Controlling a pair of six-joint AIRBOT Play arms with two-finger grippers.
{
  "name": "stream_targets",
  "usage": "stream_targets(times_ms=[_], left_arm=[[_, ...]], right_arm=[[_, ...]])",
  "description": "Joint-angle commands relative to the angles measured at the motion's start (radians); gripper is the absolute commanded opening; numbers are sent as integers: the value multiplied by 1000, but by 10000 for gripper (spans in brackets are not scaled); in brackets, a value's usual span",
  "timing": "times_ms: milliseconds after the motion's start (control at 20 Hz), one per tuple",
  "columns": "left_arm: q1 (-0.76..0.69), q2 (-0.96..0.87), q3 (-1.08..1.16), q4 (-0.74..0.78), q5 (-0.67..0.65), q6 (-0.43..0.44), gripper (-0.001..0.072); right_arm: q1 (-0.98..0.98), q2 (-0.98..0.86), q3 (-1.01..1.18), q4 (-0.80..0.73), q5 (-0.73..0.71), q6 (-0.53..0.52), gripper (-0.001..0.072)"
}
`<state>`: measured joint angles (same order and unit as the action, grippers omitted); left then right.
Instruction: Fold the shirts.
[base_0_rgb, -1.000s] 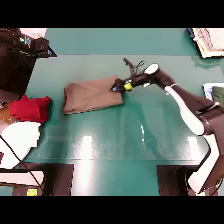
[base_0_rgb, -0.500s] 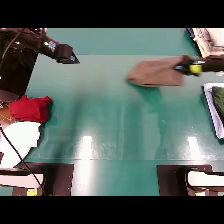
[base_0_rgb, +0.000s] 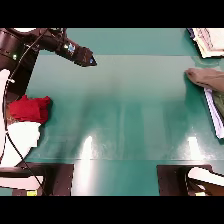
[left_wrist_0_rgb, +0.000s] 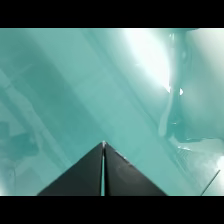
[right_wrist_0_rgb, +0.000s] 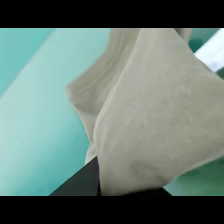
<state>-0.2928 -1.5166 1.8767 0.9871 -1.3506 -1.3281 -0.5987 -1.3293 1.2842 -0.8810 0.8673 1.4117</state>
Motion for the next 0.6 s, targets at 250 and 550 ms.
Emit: stream_targets(times_ms=[250,550], left_arm=[[-14,0,0,13,15,1,25],[-14,0,0,25,13,2,25]], right_arm=[[-116,115,101,-6,2,-45,18],[-210,157,111,-174,243,-43,18]])
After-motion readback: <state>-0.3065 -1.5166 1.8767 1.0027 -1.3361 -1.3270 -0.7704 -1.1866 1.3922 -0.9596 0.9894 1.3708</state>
